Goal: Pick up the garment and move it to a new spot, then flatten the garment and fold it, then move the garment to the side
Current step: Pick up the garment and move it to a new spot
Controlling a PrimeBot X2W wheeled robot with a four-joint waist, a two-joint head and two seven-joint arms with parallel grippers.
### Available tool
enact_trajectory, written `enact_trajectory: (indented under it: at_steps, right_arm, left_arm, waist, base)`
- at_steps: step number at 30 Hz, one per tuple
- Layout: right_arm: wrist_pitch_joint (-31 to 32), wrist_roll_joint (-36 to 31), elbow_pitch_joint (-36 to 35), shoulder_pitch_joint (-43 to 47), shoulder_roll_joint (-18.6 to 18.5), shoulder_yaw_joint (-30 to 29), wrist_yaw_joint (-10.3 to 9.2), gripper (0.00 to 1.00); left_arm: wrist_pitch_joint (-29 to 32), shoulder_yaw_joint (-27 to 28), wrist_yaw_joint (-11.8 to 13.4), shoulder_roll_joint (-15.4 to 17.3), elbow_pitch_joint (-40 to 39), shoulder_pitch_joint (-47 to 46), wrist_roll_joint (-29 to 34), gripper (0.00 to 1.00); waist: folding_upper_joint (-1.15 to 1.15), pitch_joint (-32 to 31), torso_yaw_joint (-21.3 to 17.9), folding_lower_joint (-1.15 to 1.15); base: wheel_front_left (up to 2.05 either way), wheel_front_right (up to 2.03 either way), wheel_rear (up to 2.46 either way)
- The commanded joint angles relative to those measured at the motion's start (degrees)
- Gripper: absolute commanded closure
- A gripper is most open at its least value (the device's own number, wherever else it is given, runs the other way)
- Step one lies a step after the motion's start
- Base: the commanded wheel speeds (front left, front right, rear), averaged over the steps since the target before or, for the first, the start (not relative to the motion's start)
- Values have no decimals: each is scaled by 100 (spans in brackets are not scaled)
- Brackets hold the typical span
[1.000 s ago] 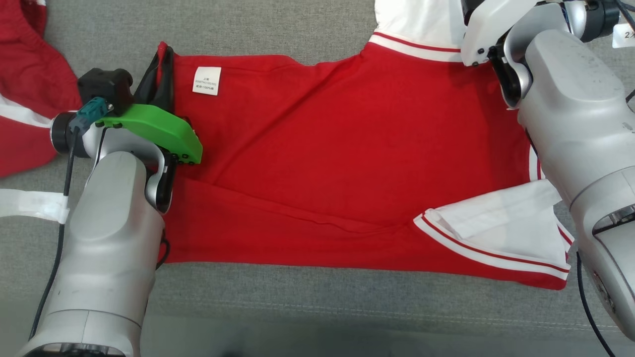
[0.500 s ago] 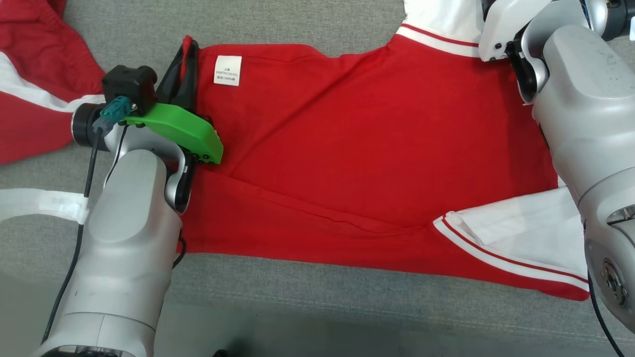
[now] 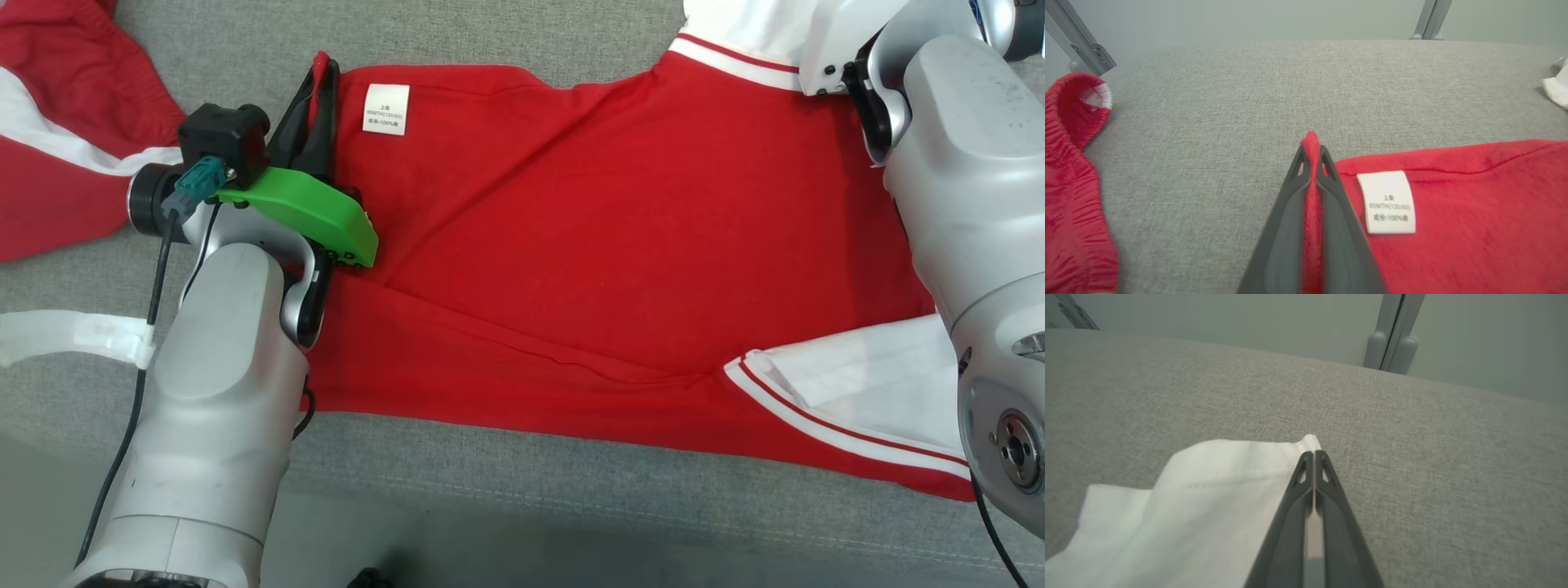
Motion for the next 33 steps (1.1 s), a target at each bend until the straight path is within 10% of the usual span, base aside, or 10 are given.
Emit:
enact_trajectory:
  at_steps: [1,19,33]
  right_arm:
    - [-68,-107,24,-6,7,-79,-4,100]
    - [-493,-90,-264,273,345,-465,-4,100]
    - [-494,2290,-2362,1778,-123,1078,-5,100]
  left_arm:
    - [7,24,-16,-2,-5,81,57,100]
    - [7,483,-2,285,160,279,3,100]
    - [7,768,-13,497,17,700,-93,100]
  waist:
    - [0,-4,-17,0]
    - [0,-536,-445,0]
    - [0,-882,-715,0]
  base:
    - [0,0,0]
    - [0,0,0]
    - [0,0,0]
